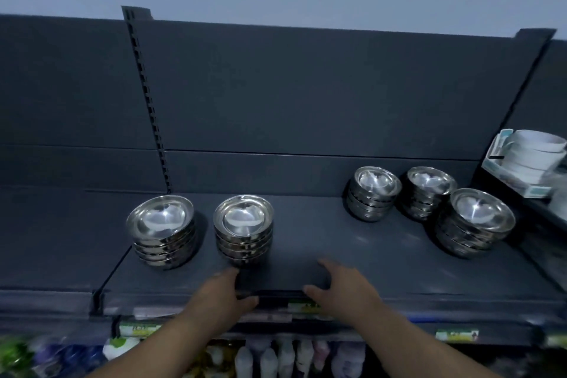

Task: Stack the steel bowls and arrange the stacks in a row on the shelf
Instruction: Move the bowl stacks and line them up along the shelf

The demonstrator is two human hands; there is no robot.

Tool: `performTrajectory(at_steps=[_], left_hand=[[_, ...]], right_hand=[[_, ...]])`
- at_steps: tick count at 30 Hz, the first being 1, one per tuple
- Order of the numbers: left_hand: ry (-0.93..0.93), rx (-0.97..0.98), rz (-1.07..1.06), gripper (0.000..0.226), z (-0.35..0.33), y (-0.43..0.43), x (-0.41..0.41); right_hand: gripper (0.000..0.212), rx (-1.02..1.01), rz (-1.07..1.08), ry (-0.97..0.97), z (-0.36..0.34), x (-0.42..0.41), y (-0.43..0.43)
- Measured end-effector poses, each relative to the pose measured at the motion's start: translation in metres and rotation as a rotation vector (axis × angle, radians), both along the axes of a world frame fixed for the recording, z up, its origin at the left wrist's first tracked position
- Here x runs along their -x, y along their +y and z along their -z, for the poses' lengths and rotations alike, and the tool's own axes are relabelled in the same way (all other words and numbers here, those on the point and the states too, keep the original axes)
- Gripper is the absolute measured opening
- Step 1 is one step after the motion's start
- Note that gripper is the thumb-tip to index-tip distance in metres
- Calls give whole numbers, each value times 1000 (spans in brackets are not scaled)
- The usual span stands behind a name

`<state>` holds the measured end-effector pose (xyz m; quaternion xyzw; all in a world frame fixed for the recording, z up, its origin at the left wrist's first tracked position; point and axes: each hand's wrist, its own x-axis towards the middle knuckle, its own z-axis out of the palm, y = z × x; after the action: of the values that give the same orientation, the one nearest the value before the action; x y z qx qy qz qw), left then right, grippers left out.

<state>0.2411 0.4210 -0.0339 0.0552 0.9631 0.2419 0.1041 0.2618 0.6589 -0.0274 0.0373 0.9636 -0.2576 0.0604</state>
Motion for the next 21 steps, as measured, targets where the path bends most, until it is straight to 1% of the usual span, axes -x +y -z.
performTrajectory(at_steps=[3,12,15,17,21], left_hand=[[50,-12,19,72,-5,44,-18],[168,-87,167,77,-20,212,-50],[181,-112,203,79,-23,260,-48],[185,-126,222,80,-24,286,-43],[189,-149,263,81,-23,325,-22]], right_hand=[[68,-23,21,22,-3,-26,45],[77,-18,200,53,-12,-96,203],[80,-45,260,63,-18,-103,249],[78,-41,272,60,-21,-102,274],[81,-39,324,47,-25,-88,308]])
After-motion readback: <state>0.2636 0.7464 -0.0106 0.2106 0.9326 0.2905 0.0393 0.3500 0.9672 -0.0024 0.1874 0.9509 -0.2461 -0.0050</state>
